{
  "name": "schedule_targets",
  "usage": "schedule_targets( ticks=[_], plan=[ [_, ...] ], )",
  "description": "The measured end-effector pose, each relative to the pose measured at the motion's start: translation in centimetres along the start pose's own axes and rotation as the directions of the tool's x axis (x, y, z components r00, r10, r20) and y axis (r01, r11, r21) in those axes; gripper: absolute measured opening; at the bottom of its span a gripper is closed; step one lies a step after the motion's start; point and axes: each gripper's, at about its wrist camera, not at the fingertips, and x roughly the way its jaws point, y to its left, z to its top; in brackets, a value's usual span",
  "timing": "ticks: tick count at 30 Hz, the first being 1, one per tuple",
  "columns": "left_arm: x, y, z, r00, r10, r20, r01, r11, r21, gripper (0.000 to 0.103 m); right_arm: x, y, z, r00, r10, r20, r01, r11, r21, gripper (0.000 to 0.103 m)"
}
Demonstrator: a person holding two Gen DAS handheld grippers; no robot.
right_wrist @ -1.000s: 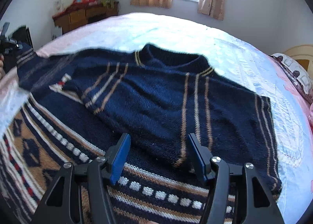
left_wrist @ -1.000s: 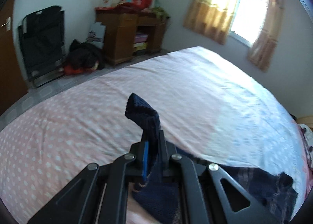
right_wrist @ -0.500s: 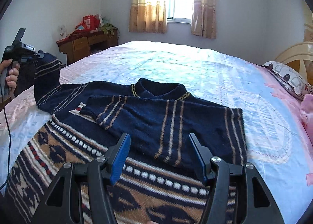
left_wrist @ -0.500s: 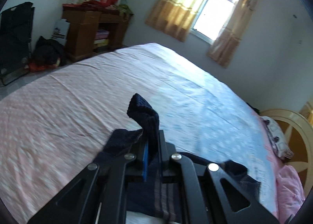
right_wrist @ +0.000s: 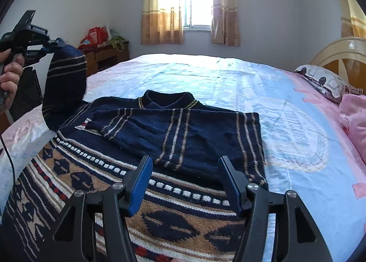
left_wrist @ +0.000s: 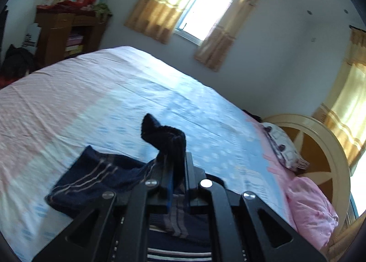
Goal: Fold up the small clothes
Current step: 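Lift the held sleeve and fold it across the sweater body, then release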
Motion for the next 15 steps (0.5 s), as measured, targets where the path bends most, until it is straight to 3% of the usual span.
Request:
schedule_targets(
  ticks=[7, 15],
  plan=[
    [3.5, -5.7, -3.2, 0.998, -0.035, -0.043, 0.037, 0.999, 0.036, 0.008, -0.7, -1.0, -1.0, 1.0, 0.004, 0.021, -0.005, 1.0, 0.029, 0.061],
    [7.6, -9.9, -7.5, 0.996, 0.001, -0.089, 0.008, 0.994, 0.108, 0.008, -0.2, -3.3, -1.8, 1.0, 0.017, 0.021, -0.02, 0.992, 0.123, 0.061]
  ],
)
